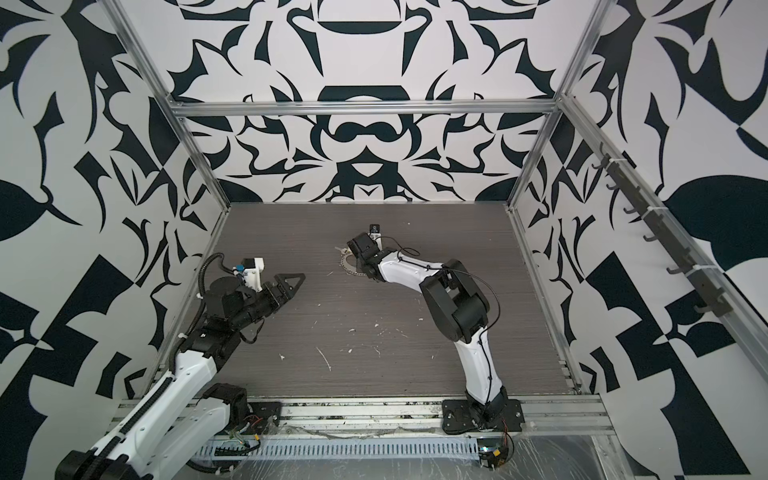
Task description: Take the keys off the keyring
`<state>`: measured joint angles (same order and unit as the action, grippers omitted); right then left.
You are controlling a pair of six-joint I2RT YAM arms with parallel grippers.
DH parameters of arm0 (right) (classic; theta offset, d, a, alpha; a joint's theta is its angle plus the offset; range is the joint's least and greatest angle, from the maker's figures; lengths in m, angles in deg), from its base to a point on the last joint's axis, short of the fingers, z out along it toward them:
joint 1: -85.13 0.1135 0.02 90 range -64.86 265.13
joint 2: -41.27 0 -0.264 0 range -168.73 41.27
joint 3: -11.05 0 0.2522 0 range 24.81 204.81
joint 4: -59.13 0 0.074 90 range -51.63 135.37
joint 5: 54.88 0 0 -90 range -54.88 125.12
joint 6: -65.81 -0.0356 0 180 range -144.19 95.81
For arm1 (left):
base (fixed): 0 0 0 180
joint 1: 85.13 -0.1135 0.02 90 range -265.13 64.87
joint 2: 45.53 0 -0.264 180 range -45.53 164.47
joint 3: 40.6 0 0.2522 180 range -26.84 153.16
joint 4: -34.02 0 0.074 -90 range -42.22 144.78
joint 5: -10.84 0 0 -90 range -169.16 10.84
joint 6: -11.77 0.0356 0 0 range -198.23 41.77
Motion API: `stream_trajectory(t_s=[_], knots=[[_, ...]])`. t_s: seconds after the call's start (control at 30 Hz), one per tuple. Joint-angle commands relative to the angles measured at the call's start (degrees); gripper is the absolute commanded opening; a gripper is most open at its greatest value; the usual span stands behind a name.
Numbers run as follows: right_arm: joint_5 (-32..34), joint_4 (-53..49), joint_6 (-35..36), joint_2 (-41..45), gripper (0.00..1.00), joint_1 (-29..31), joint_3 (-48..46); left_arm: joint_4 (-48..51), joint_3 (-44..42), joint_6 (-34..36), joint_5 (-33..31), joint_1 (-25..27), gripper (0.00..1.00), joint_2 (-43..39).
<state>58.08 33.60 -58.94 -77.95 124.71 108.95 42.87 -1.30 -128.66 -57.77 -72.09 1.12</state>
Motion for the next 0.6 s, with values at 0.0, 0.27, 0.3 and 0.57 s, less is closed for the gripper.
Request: stream_trajectory(t_s=[0.0, 0.27, 0.3, 0.57], knots=[[5.0, 9.8, 1.0, 6.0, 0.33, 0.5, -6.9, -3.5, -2.2, -0.1, -1.7, 0.1, 0.91, 0.1], [1.5, 13.6, 4.7, 10.0, 0.37, 0.3, -10.4, -7.6, -4.1, 0.9, -4.5, 0.1, 0.95, -0.1], [0.3, 11.8, 5.0, 9.9, 0.37, 0.3, -9.6, -6.2, -2.3, 2.1, -4.4, 0.1, 0.9, 2.0], [-10.9, 22.2, 5.8, 17.9, 0.45, 0.3, -22.1, -11.4, 10.9, 10.2, -4.8, 1.2, 0.66, 30.5]])
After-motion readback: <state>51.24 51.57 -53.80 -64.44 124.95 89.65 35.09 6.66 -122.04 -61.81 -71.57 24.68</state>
